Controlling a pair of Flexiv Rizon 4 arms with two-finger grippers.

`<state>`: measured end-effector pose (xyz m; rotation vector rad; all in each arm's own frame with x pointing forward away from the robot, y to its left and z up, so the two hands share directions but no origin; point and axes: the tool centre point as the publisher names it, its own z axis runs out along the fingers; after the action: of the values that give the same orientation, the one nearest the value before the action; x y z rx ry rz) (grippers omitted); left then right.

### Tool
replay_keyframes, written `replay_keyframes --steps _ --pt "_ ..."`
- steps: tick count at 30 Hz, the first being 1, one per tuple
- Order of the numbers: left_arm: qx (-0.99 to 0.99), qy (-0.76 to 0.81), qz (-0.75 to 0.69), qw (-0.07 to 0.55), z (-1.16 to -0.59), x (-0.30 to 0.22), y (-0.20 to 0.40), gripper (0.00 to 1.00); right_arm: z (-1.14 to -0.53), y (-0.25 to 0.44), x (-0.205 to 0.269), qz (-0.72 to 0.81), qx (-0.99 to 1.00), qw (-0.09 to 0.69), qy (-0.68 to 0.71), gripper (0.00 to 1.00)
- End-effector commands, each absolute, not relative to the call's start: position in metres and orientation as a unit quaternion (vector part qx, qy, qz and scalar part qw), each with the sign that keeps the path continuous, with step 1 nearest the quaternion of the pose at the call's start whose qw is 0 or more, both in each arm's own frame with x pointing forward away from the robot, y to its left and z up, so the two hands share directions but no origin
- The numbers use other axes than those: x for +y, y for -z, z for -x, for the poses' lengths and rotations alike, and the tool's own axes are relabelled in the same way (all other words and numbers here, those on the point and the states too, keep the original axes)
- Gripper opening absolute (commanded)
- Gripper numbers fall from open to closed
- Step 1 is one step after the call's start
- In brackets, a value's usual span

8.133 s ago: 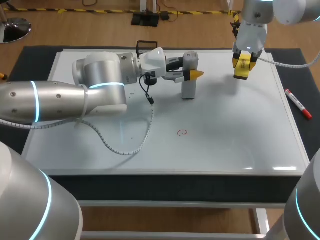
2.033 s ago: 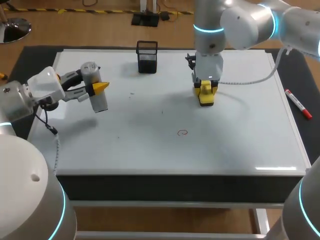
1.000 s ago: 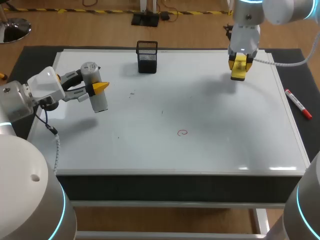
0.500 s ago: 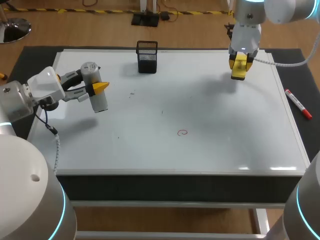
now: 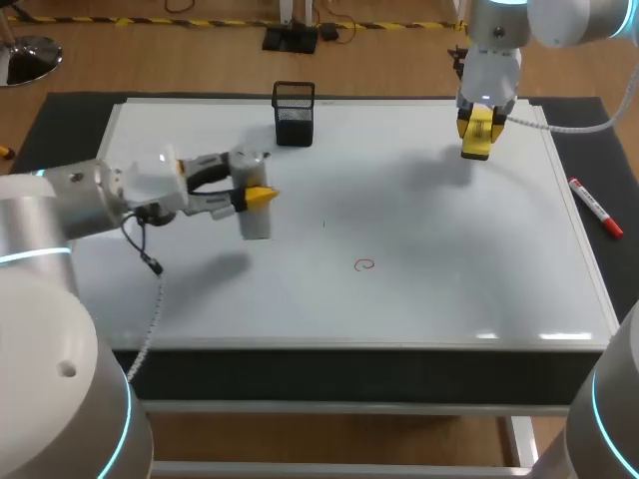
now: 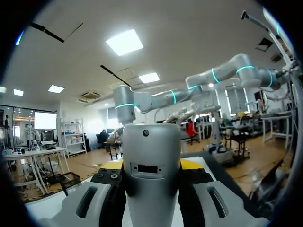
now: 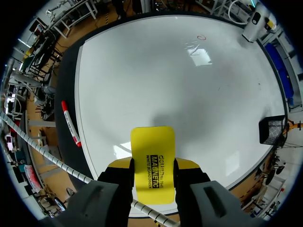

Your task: Pick up the inspection probe, press it on each red-marked spot on the whiteboard one by one, put down the probe, pick up the eraser, and wipe off all the red marks.

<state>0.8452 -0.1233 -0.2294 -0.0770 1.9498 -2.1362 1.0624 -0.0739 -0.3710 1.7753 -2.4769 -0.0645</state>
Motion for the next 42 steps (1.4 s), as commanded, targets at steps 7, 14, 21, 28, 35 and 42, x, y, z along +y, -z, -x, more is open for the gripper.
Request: replay_keyframes --steps 7,14,21,28,35,42 --pt "0.656 0.750 -0.034 0.069 -0.839 -0.209 0.248 0.00 -1.063 0.370 -0.075 -0.583 -0.811 0.048 0.020 0.00" --pt "0.651 0.756 -0.062 0.033 -0.837 -0.251 0.257 0.00 -1.063 0.370 -0.075 -0.583 -0.811 0.048 0.020 0.00" --pt "0.642 0.763 -0.068 -0.003 -0.833 -0.286 0.265 0.00 -1.063 0.370 -0.075 -0.583 -0.811 0.048 0.020 0.00" --pt "0.652 0.756 -0.062 -0.022 -0.831 -0.299 0.268 0.00 -1.063 0.370 -0.075 -0.583 -0.811 0.048 0.020 0.00" --pt "0.654 0.754 -0.052 -0.026 -0.829 -0.296 0.271 0.00 -1.063 0.370 -0.075 -0.583 -0.811 0.048 0.020 0.00" --pt "0.656 0.753 -0.046 -0.028 -0.826 -0.296 0.272 0.00 -1.063 0.370 -0.075 -0.583 -0.811 0.048 0.020 0.00"
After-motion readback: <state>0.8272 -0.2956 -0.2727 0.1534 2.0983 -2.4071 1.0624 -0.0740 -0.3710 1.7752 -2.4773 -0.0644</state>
